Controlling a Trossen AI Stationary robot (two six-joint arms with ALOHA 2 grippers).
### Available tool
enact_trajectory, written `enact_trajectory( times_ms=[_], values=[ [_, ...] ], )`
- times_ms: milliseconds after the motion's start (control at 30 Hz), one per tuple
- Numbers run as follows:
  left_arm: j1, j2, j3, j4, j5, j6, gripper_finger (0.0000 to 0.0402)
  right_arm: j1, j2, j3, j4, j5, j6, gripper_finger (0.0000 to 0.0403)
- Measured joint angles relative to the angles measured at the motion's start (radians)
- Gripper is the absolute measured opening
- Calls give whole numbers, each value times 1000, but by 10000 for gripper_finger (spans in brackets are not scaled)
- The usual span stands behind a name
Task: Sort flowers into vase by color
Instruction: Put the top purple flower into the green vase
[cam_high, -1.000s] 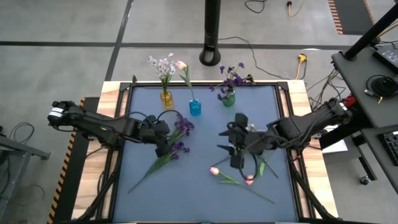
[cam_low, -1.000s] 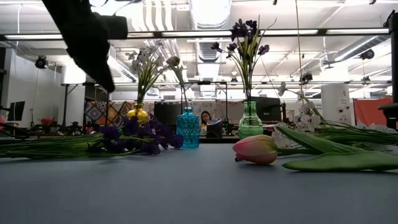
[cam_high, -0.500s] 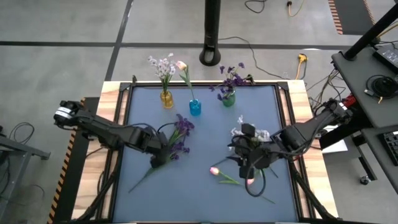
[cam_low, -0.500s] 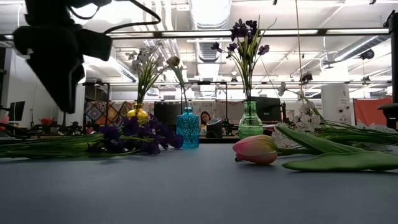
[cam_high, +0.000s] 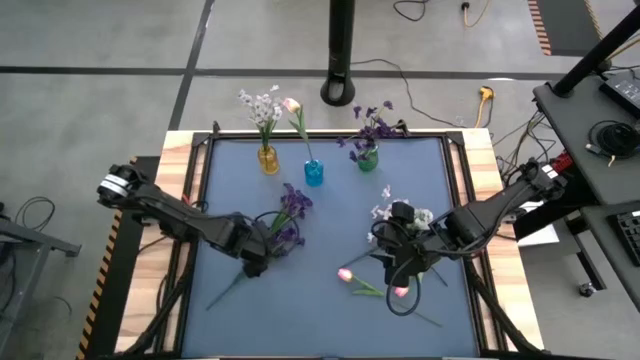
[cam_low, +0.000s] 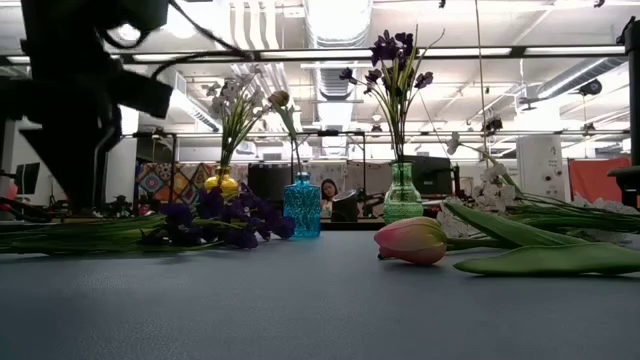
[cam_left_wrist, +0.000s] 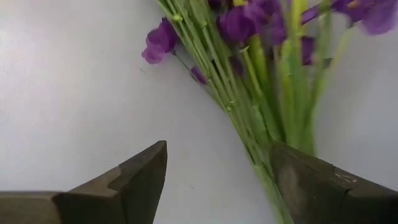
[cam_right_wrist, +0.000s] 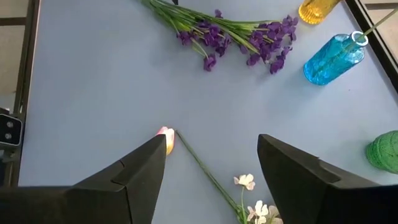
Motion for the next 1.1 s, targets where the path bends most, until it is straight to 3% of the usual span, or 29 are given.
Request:
enact_trajectory(
  times_ms=[300, 567, 733, 1000, 1100],
  values=[
    [0, 105, -1, 20, 1, -19, 243, 0, 0, 0, 7, 0, -4, 249],
    [-2, 157, -1, 96, 14, -20, 200, 0, 0, 0, 7, 1, -14, 254],
    [-4, 159, 0, 105, 22, -27, 148, 0, 1, 0, 7, 1, -25, 251],
    [-26, 127, 1, 93, 30, -47, 23, 0, 1, 0, 10, 2, -41, 251],
    [-41, 101, 1, 79, 30, -61, 8, 0, 1, 0, 11, 2, -42, 250]
  ],
)
